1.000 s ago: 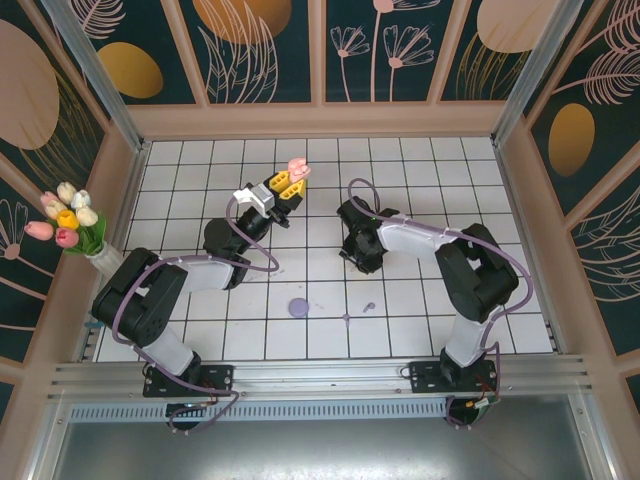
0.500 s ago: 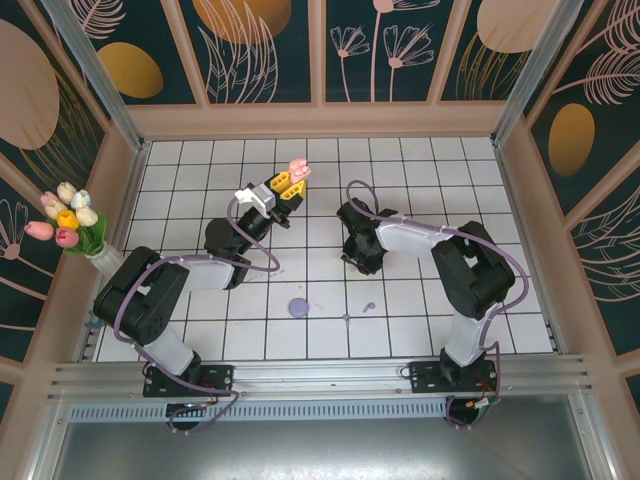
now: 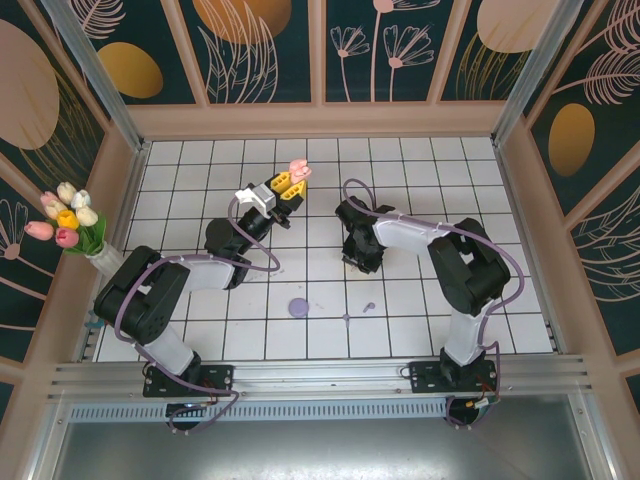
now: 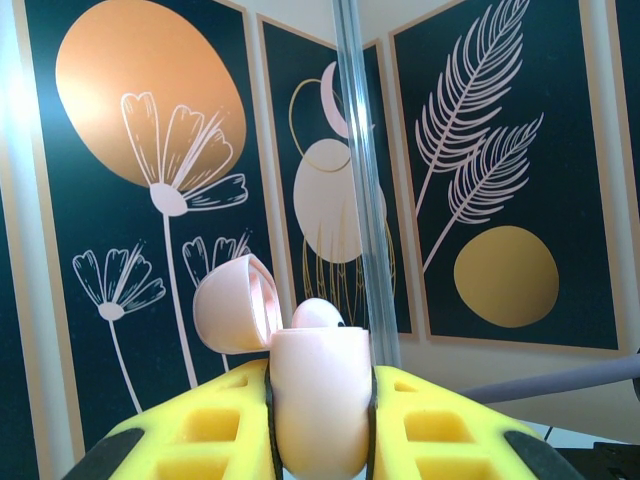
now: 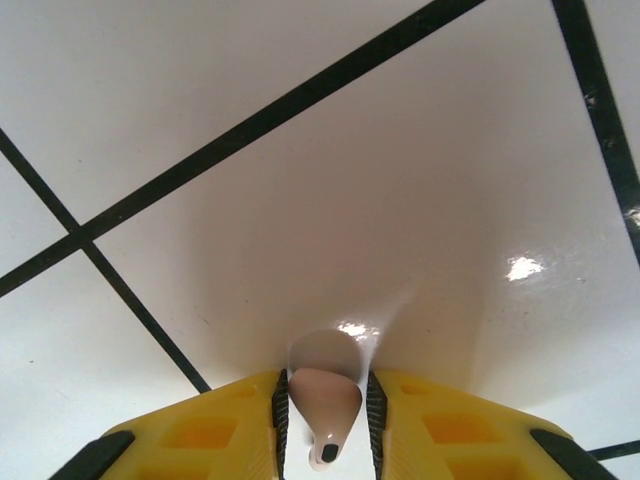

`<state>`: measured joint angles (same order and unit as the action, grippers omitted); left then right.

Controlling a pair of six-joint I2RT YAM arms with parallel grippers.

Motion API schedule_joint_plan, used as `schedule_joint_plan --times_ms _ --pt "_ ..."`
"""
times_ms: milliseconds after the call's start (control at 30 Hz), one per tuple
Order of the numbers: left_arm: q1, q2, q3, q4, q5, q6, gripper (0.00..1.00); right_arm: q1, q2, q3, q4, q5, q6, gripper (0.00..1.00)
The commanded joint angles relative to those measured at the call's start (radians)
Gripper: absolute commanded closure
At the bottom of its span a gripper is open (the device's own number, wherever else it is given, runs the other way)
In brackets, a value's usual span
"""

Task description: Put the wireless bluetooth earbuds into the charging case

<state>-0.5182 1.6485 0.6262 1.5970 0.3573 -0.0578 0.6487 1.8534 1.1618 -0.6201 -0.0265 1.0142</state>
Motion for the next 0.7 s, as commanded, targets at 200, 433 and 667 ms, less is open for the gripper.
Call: schedule_joint_plan --times_ms 200,433,667 --pt "-0.003 0.008 0.004 0.180 0.001 -0.022 1.00 -0.017 0.034 0.015 -0.003 0.037 -0.065 0.78" --pt "-0.002 0.004 0.006 0.168 0.005 -0.019 1.00 -0.017 -0.002 -0.019 0.044 0.075 -0.125 0.83" --pt "-0.001 0.004 0.015 0.150 0.015 -0.017 1.00 -0.016 -0.066 -0.087 0.137 0.092 -0.220 0.83"
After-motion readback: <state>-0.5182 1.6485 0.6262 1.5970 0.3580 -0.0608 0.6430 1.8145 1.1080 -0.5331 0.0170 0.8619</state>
